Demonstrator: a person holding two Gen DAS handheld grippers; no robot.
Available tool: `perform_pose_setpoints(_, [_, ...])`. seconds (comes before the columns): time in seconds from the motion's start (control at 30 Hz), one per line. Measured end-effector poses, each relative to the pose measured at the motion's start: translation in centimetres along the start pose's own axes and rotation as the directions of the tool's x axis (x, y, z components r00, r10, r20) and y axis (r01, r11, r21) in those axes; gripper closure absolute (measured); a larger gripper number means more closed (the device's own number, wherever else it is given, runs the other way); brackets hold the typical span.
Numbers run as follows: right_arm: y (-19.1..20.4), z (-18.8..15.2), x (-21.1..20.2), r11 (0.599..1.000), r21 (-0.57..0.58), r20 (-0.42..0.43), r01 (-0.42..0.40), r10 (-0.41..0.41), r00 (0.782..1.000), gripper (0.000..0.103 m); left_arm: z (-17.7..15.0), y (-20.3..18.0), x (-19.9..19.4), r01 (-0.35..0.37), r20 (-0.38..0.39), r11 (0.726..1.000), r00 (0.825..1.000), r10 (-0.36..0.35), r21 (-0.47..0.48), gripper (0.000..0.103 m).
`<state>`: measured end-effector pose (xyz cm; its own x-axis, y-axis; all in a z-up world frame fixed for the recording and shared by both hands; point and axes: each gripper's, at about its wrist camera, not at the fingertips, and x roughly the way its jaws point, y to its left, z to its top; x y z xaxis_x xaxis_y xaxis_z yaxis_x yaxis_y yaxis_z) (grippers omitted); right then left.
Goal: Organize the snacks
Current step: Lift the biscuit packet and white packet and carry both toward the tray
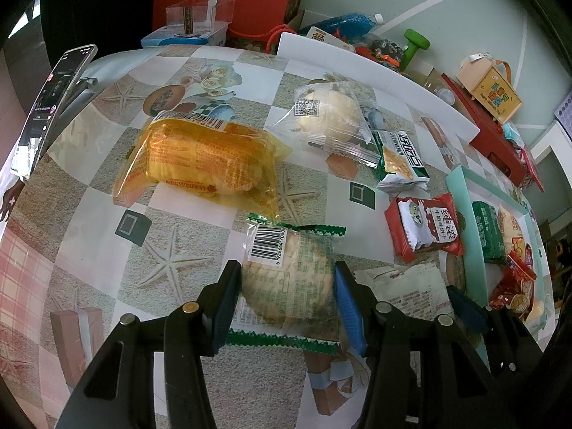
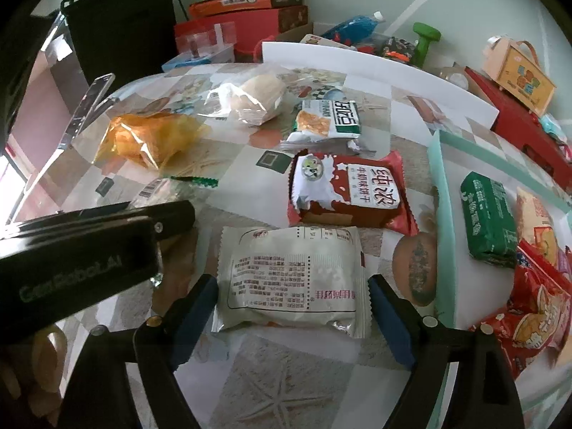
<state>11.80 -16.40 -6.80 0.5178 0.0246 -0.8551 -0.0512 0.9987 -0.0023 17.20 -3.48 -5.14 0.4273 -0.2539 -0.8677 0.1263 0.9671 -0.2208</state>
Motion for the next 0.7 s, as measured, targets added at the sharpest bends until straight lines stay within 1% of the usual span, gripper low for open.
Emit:
perform_pose_setpoints(0.07, [-0.1, 0.0, 0.0, 1.0, 0.008, 0.0, 0.005, -0.005, 1.0, 0.017, 0.0, 0.0, 0.0, 0.0, 0.0, 1.0, 1.0, 0.0, 0.0, 0.05])
perform_pose_setpoints(0.13, [-0.2, 0.0, 0.0, 1.0, 0.013, 0.002, 0.007, -0.007, 1.0, 0.02, 0.0, 0.0, 0.0, 0.0, 0.0, 1.0, 1.0, 0.0, 0.0, 0.05])
perform_pose_setpoints(0.2, [-0.4, 0.0, -0.2, 1.0, 0.017, 0.007, 0.009, -0.009, 1.0, 0.028, 0.0, 0.0, 0.0, 0.0, 0.0, 1.0, 1.0, 0.0, -0.001, 0.05])
perform_pose_setpoints(0.23, [-0.5, 0.0, -0.2, 1.0, 0.02, 0.01, 0.009, -0.01, 1.0, 0.031, 0.0, 0.0, 0.0, 0.0, 0.0, 1.0, 1.0, 0.0, -0.001, 0.05])
perform_pose_setpoints(0.33, [-0.8, 0.0, -0.3, 1.0, 0.03, 0.014, 0.005, -0.006, 1.0, 0.034, 0.0, 0.0, 0.0, 0.0, 0.001, 1.0, 1.0, 0.0, 0.0, 0.05])
perform_pose_setpoints(0.4, [-0.9, 0.1, -0.4, 0.999, 0.035, 0.018, 0.008, -0.009, 1.0, 0.039, 0.0, 0.0, 0.0, 0.001, 0.0, 1.0, 1.0, -0.001, 0.0, 0.05])
perform_pose_setpoints(0.7, [-1.3, 0.3, -0.6, 0.999, 0.052, 0.025, 0.002, -0.004, 1.0, 0.039, -0.1, 0.0, 0.0, -0.002, 0.0, 1.0, 1.0, 0.002, 0.004, 0.05])
